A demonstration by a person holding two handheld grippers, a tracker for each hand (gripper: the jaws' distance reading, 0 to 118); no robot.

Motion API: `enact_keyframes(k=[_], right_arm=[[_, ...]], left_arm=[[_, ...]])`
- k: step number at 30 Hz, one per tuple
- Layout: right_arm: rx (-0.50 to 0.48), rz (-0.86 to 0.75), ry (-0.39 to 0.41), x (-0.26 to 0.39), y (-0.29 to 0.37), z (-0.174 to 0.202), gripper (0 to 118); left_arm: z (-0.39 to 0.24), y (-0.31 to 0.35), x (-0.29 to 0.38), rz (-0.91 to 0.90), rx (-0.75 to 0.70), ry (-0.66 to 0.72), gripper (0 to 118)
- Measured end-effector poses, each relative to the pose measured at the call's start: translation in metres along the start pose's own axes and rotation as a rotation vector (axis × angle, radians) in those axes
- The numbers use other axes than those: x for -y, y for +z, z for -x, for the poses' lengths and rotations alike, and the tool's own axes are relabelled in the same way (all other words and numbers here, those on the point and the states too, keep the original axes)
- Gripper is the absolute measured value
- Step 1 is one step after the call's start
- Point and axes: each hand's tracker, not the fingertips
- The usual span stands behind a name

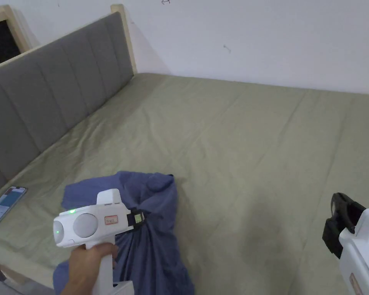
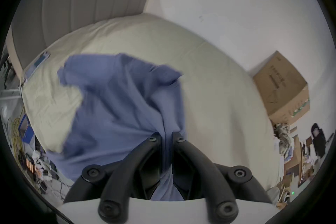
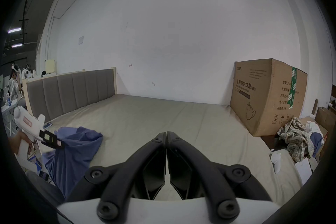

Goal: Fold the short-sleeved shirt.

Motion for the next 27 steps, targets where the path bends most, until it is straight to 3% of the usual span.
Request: enact_keyframes(k=[7,14,20,27], right_arm=[[0.036,-0.037,-0.04,-0.001,0.028,-0.03,0],[0.121,-0.086,-0.05,-0.004,0.066,-0.068,0],[0.219,-0.104,-0.047,-0.004,0.096,-0.102,0],[0.317,-0.092,-0.054,0.004,0.122,-0.131,0]], left_arm=[[-0.112,0.049,-0.047,-0.133,0.195,-0.211,8],[-0.239,0.063,-0.06,-0.155,0.396,-0.41,8],[-0.329,0.037,-0.024,-0.081,0.538,-0.523,8],[-0.38,-0.011,0.061,0.096,0.645,-0.598,8]])
